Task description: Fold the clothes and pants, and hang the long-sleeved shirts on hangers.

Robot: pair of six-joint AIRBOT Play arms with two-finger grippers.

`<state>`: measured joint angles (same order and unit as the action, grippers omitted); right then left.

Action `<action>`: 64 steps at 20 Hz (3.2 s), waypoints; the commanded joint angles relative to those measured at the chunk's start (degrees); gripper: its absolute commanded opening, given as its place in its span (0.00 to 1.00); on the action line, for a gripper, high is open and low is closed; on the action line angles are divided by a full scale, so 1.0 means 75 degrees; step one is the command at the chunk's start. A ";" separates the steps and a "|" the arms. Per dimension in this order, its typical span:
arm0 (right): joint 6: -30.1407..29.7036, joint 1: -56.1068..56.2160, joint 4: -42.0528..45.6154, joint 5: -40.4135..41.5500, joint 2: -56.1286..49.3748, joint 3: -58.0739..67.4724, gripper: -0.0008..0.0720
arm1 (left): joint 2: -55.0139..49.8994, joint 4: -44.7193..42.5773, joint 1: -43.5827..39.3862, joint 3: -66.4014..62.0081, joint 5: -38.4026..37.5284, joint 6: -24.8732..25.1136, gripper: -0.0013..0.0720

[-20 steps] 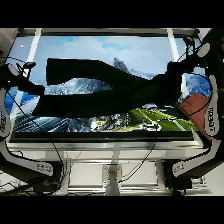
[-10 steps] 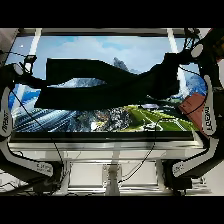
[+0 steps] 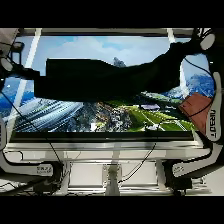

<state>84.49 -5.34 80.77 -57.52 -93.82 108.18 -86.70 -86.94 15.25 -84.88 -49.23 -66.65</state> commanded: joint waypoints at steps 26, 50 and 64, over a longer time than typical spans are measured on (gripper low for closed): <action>-0.0417 -0.0023 0.1276 -0.1472 0.2404 0.0251 0.06 | 0.1746 0.3223 -0.0233 0.0006 0.3072 0.2334 0.05; 0.1081 -0.0160 0.1026 0.0871 -0.1743 0.0335 0.85 | -0.1918 0.7597 0.0469 -0.0006 0.3060 0.2157 0.75; 0.1075 -0.1868 0.0979 -0.2384 -0.1425 0.0335 0.81 | -0.2559 0.5875 -0.0507 0.0012 -0.2148 0.0883 0.76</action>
<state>92.58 -18.50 88.23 -72.42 -104.57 110.72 -103.53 -37.36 15.81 -84.82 -63.00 -54.68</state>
